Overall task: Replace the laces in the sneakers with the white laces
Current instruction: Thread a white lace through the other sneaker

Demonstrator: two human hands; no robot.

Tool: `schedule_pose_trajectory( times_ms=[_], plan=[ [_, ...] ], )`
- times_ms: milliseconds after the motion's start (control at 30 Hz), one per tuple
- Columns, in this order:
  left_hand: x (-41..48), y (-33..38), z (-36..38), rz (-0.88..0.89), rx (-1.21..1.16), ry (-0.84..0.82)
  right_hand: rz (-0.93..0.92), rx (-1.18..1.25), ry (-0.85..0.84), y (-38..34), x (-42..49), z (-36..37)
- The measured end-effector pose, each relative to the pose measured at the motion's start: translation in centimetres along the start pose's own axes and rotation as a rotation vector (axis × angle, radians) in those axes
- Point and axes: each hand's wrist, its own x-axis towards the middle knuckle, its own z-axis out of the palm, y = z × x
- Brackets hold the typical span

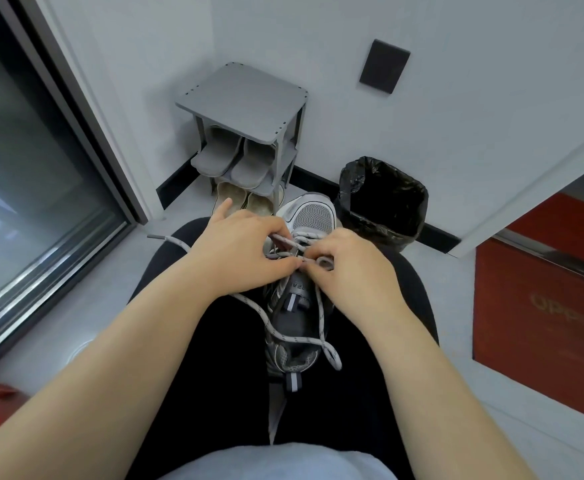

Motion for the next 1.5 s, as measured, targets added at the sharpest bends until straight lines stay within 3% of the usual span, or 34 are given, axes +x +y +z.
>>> schedule_pose_trajectory(
  times_ms=[67, 267, 333, 400, 467, 533, 600, 667, 833, 900, 1033, 1167, 1267, 1500],
  plan=[
    [-0.1, 0.0, 0.0, -0.011, -0.017, 0.001, -0.047, 0.059, 0.069, 0.2, 0.0, 0.2],
    [-0.1, -0.4, 0.2, -0.021, -0.094, 0.022, -0.05, 0.944, 0.574, 1.4, -1.3, -3.3],
    [0.0, -0.4, 0.2, -0.006, -0.118, 0.014, -0.063, 1.151, 0.638, 1.5, -1.8, -4.3],
    [0.0, -0.3, 0.3, 0.006, -0.106, 0.013, -0.052, 1.234, 0.594, 1.0, -2.3, -4.0],
    [0.0, -0.2, 0.3, 0.0, -0.093, 0.023, -0.013, 1.194, 0.473, 0.7, -2.7, -3.4],
    [-0.2, -0.1, 0.4, 0.008, -0.138, 0.07, 0.012, 0.963, 0.375, 1.1, -3.0, -3.4],
    [-0.9, 0.5, 0.4, 0.083, -0.185, 0.161, 0.053, 0.741, 0.291, 2.0, -3.3, -3.9],
    [-2.0, 2.0, 0.1, 0.183, -0.111, 0.218, 0.085, 0.687, 0.225, 2.9, -3.8, -4.4],
    [-4.3, 5.3, 2.0, 0.117, 0.132, 0.107, 0.107, 0.908, 0.275, 3.7, -4.6, -5.6],
    [-4.5, 5.7, 2.5, 0.09, 0.212, 0.04, 0.046, 0.88, 0.306, 3.4, -4.9, -5.6],
    [-4.9, 5.8, 2.9, 0.096, 0.226, 0.081, -0.033, 0.79, 0.428, 3.3, -5.2, -5.2],
    [-5.6, 6.8, 2.7, 0.083, 0.241, -0.052, -0.064, 0.716, 0.527, 3.3, -5.3, -5.0],
    [-5.7, 7.2, 2.9, 0.081, 0.224, -0.085, -0.059, 0.558, 0.508, 3.2, -5.4, -4.8],
    [-5.4, 5.5, 1.3, 0.069, 0.073, -0.092, 0.094, 0.545, 0.308, 3.9, -5.8, -4.4]
  ],
)
